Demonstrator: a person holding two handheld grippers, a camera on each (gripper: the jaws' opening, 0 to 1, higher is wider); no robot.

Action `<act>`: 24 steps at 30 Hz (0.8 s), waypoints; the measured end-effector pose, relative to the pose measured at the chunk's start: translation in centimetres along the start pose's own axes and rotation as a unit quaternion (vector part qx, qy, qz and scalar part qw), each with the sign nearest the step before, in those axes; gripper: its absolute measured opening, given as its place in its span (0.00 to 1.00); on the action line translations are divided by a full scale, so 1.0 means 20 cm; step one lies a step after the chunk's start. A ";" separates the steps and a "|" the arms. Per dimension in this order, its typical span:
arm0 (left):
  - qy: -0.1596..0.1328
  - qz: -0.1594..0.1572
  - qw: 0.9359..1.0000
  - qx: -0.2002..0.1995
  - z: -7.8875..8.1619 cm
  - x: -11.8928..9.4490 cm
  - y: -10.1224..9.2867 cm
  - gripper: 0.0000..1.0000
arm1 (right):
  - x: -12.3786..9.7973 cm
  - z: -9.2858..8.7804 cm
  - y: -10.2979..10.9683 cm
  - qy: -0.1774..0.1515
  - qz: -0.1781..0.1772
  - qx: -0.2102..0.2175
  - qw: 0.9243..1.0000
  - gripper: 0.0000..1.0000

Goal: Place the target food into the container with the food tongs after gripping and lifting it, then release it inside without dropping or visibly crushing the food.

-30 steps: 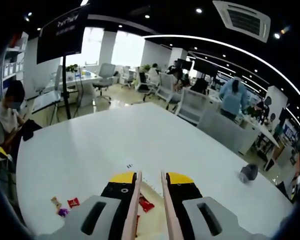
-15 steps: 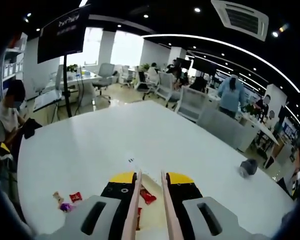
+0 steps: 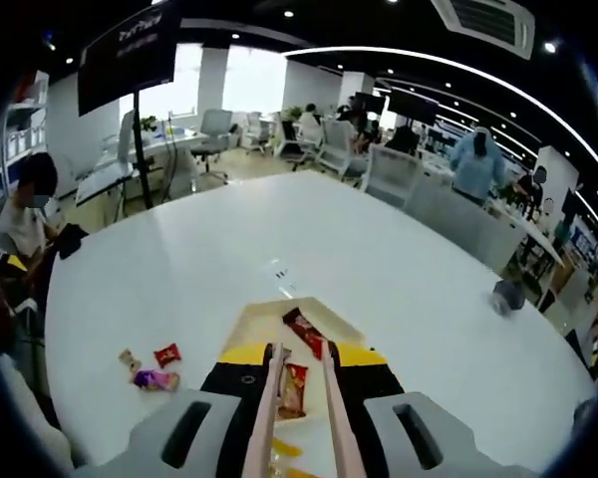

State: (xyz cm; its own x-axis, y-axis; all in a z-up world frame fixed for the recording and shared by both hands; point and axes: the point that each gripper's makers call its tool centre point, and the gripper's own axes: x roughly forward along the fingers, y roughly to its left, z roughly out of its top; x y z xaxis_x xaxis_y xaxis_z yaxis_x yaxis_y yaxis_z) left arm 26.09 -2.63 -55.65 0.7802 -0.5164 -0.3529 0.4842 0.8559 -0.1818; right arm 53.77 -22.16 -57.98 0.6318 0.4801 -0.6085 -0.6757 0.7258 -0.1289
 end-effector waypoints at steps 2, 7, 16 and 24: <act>0.001 0.000 1.000 0.000 0.00 0.00 0.00 0.85 | -0.01 -0.03 0.00 0.004 0.000 0.004 1.000 0.23; 0.002 -0.002 1.000 0.002 0.00 0.00 -0.01 0.85 | -0.03 -0.12 0.02 0.012 0.001 0.017 1.000 0.23; 0.003 -0.008 1.000 0.008 0.02 0.03 -0.03 0.85 | -0.07 -0.29 0.02 0.028 -0.004 0.044 0.999 0.24; 0.008 -0.012 1.000 0.007 0.00 0.04 -0.05 0.85 | -0.11 -0.47 0.02 0.054 -0.012 0.063 0.997 0.24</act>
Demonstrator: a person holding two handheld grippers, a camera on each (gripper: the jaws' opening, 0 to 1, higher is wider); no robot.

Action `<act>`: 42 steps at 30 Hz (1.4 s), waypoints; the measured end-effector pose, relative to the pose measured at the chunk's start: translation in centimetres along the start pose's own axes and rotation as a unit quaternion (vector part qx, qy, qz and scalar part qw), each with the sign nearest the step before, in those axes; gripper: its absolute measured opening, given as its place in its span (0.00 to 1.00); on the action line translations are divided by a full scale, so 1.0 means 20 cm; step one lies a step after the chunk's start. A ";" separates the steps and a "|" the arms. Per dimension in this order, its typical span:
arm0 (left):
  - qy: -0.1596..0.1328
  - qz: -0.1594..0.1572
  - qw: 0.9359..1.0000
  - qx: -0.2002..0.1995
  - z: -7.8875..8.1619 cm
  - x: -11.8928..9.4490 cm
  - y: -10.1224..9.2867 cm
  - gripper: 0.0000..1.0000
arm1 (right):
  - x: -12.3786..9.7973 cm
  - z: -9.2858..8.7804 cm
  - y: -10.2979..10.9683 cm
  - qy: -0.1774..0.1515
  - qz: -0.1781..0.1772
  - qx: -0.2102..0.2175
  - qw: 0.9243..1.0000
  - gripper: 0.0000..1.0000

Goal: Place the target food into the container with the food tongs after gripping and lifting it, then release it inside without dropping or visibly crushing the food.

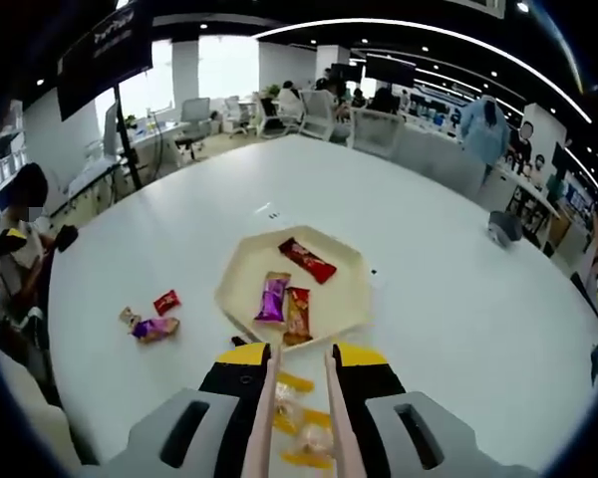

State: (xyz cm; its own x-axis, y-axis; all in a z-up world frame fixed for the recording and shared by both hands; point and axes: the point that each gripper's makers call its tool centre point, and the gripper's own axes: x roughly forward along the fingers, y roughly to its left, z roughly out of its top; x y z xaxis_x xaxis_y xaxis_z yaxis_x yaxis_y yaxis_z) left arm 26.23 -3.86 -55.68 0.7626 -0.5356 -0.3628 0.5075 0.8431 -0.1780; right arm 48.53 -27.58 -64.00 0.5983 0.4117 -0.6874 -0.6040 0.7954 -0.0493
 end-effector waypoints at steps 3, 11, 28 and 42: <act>0.000 0.001 1.000 -0.001 0.00 0.01 0.00 0.85 | 0.00 -0.07 0.00 0.013 -0.003 0.002 1.000 0.24; 0.004 -0.007 1.000 0.000 -0.01 0.02 -0.03 0.85 | -0.02 -0.23 -0.02 0.041 -0.008 0.014 0.999 0.24; 0.008 -0.014 1.000 0.002 -0.01 0.03 -0.05 0.86 | -0.01 -0.42 -0.04 0.080 -0.017 0.030 0.996 0.24; 0.019 -0.012 1.000 0.007 -0.02 0.05 -0.05 0.85 | 0.01 -0.48 -0.06 0.091 -0.022 0.039 0.995 0.25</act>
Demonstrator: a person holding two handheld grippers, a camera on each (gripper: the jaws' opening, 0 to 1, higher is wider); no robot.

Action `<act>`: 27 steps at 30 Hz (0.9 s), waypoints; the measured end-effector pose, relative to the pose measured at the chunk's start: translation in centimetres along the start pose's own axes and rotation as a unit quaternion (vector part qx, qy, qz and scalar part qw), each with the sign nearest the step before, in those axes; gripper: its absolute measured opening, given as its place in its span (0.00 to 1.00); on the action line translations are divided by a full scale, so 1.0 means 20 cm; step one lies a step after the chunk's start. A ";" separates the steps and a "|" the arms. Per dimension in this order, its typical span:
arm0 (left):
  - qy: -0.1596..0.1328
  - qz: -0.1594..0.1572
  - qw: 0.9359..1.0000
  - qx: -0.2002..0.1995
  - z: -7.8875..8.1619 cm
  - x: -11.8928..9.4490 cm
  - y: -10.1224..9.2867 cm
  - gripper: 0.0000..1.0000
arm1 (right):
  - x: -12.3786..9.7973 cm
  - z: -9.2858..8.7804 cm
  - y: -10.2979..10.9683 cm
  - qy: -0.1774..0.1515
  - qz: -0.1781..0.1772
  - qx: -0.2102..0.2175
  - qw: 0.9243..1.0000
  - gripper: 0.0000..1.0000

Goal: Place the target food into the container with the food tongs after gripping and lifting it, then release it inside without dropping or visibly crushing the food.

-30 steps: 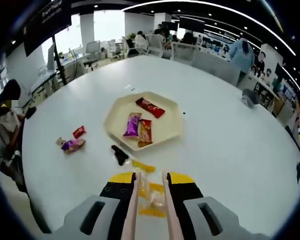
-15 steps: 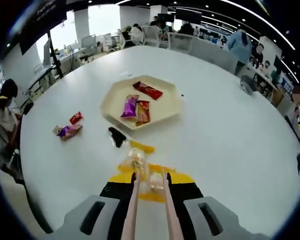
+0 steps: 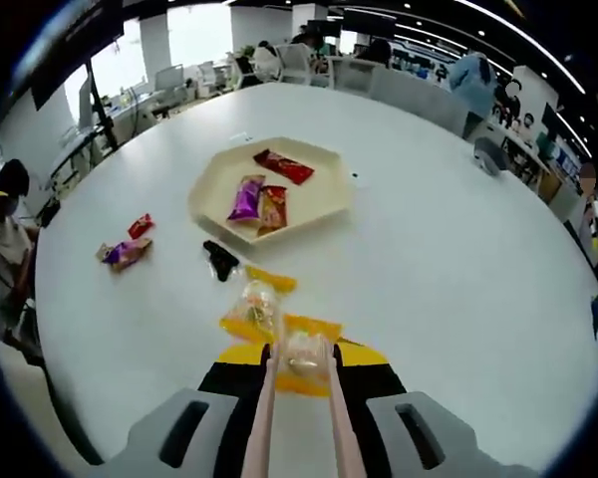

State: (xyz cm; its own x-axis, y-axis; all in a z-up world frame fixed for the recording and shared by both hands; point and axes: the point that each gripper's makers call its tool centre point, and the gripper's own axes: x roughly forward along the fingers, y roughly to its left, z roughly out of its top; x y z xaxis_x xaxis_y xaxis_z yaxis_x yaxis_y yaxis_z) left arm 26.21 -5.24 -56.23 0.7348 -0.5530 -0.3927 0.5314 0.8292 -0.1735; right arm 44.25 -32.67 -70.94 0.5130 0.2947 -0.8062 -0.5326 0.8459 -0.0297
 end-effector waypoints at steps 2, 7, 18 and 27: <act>0.001 0.000 1.000 0.001 0.00 0.00 0.00 0.85 | 0.01 0.00 0.00 0.001 0.000 0.001 1.000 0.25; 0.003 0.000 1.000 -0.002 0.00 0.01 0.00 0.85 | 0.02 -0.01 0.01 0.008 0.003 0.008 1.000 0.25; 0.006 0.000 1.000 -0.003 0.00 0.01 0.00 0.85 | 0.03 -0.01 0.02 0.012 0.004 0.006 1.000 0.26; 0.008 -0.001 1.000 -0.003 0.00 0.02 0.00 0.85 | 0.06 -0.02 0.03 0.017 0.006 -0.001 1.000 0.26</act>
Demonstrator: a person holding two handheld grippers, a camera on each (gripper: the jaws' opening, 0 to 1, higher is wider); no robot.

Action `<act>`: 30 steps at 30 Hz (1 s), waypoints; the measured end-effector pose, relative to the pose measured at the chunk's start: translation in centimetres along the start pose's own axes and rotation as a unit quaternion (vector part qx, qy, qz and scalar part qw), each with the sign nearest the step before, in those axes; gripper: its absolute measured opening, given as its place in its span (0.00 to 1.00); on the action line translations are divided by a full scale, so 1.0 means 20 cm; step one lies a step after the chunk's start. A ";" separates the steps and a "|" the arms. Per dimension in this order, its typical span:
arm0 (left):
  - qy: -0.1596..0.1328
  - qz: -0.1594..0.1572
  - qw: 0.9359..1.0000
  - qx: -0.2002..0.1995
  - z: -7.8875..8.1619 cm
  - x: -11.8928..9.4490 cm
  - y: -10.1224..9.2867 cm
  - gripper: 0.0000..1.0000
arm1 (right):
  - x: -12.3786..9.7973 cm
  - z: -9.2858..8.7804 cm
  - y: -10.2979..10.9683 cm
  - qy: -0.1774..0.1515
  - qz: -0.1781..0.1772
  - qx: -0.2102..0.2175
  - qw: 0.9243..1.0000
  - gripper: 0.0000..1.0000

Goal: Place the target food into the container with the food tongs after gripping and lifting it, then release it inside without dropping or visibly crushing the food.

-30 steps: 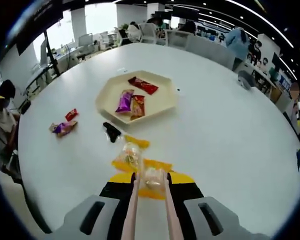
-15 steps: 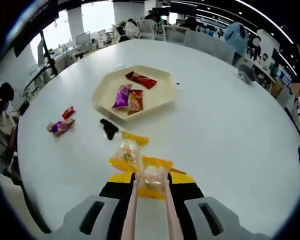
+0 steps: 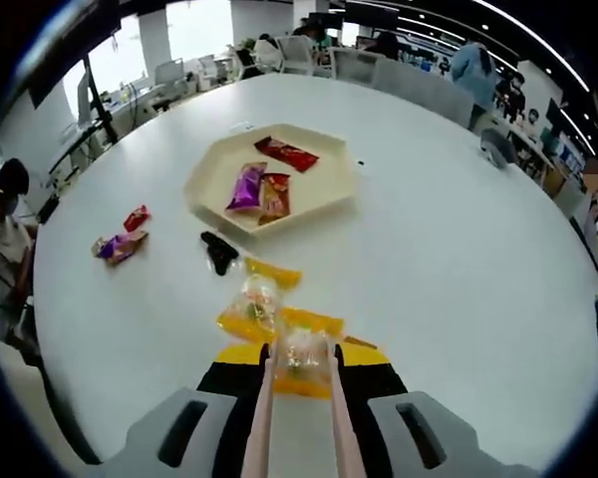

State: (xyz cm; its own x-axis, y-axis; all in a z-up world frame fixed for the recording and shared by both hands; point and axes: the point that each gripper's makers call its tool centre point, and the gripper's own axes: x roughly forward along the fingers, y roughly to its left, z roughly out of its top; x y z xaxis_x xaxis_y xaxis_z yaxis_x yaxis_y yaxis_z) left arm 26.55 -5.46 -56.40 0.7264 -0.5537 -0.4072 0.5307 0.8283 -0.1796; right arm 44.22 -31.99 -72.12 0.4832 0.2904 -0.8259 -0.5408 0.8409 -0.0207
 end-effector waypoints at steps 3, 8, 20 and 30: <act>0.001 0.000 1.000 0.000 -0.01 0.00 0.00 0.85 | 0.01 0.00 0.00 0.002 0.000 -0.002 1.000 0.26; 0.003 0.002 1.000 -0.001 -0.01 0.00 0.01 0.85 | 0.02 0.00 -0.01 0.006 -0.002 -0.007 1.000 0.26; 0.006 0.003 1.000 -0.004 -0.02 0.01 0.01 0.85 | 0.04 -0.01 -0.01 0.010 -0.004 -0.012 1.000 0.26; 0.002 0.003 1.000 -0.007 -0.02 0.01 0.00 0.84 | 0.04 -0.01 -0.02 0.014 -0.007 -0.007 1.000 0.25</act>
State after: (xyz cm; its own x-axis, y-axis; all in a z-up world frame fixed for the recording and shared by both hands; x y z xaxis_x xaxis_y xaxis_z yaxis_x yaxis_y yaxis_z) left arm 26.64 -5.51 -56.85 0.7282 -0.5478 -0.4119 0.5201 0.8330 -0.1885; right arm 44.63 -32.18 -72.97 0.4713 0.2652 -0.8412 -0.5431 0.8387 -0.0399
